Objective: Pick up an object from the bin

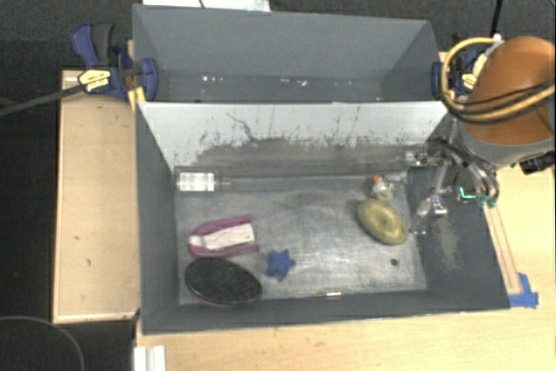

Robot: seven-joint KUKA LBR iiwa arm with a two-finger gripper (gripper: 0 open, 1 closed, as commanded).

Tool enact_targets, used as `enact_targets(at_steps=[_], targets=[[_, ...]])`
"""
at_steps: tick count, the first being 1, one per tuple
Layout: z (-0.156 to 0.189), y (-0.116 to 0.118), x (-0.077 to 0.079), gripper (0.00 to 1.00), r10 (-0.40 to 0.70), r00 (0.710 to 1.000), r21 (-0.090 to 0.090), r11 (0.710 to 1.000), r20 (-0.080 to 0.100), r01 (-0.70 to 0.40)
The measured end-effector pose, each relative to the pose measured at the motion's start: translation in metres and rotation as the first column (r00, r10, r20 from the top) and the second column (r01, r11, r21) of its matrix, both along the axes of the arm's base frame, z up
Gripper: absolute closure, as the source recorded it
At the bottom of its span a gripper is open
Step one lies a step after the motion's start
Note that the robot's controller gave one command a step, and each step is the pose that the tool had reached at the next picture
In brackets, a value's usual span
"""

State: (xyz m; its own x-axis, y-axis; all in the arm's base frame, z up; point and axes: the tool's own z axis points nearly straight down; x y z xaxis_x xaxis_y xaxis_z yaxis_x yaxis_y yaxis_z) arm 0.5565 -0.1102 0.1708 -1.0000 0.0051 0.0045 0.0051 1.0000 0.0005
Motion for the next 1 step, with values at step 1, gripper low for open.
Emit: enact_targets(at_steps=[1], targets=[[-0.0788,-0.0066,0.0060,0.00,0.036,0.999,0.000,0.999,0.007,-0.036]])
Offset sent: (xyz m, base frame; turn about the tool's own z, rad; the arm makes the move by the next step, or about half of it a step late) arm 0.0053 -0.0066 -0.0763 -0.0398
